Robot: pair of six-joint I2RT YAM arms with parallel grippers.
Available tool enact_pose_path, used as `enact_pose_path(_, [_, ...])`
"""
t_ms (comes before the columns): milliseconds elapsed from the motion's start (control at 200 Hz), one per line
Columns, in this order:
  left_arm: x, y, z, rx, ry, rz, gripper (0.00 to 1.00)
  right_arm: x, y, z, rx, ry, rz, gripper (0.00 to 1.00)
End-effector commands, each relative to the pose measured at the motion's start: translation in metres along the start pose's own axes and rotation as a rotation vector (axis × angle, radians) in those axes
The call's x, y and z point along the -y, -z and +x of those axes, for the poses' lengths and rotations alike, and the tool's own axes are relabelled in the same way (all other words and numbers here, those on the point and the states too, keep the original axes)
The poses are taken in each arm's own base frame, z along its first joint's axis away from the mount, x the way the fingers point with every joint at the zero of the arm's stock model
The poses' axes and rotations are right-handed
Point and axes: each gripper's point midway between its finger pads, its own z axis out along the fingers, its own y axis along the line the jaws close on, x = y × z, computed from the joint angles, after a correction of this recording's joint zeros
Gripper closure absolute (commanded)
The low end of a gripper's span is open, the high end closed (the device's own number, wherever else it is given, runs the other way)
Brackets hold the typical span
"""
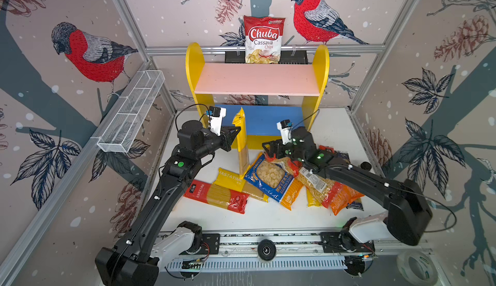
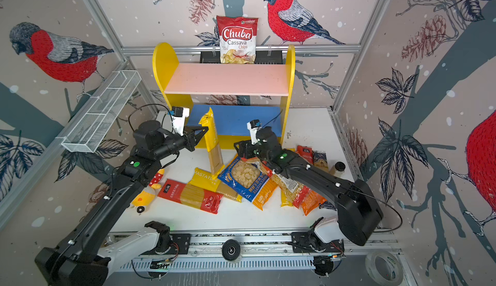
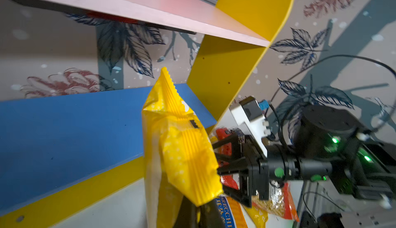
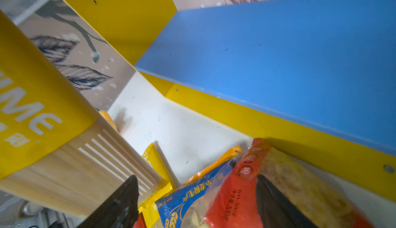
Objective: Arrange pasta packages on shelves
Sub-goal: Pick up the pasta bag from the center of the table.
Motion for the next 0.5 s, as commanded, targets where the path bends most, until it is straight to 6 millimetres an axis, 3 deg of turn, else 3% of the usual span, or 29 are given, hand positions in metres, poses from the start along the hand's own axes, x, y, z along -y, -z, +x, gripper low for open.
enact_pose_path(0, [0.039, 0.004, -0.024, 0.076, -0.187, 0.196, 1.00, -0.029, 0.030, -0.026, 0.124, 0.045, -0.247, 0.13])
enact_pose_path(65, [0.049, 0.005, -0.024, 0.083, -0.223, 0.249, 1.00, -0.025, 0.042, -0.031, 0.155, 0.056, -0.279, 0.11])
enact_pose_path(90, [0.053, 0.006, -0.025, 0.087, -0.234, 0.269, 1.00, -0.031, 0.053, -0.037, 0.174, 0.080, -0.313, 0.09])
enact_pose_path(165, [0.065, 0.008, -0.024, 0.093, -0.259, 0.340, 1.00, -0.041, 0.062, -0.034, 0.153, 0.127, -0.381, 0.07])
enact_pose_path(340, [0.082, 0.011, -0.014, 0.096, -0.315, 0.459, 1.00, -0.050, 0.060, -0.023, 0.093, 0.193, -0.437, 0.00])
enact_pose_path(495, [0.090, 0.012, -0.007, 0.117, -0.325, 0.547, 1.00, -0.061, 0.061, -0.018, 0.103, 0.278, -0.499, 0.00])
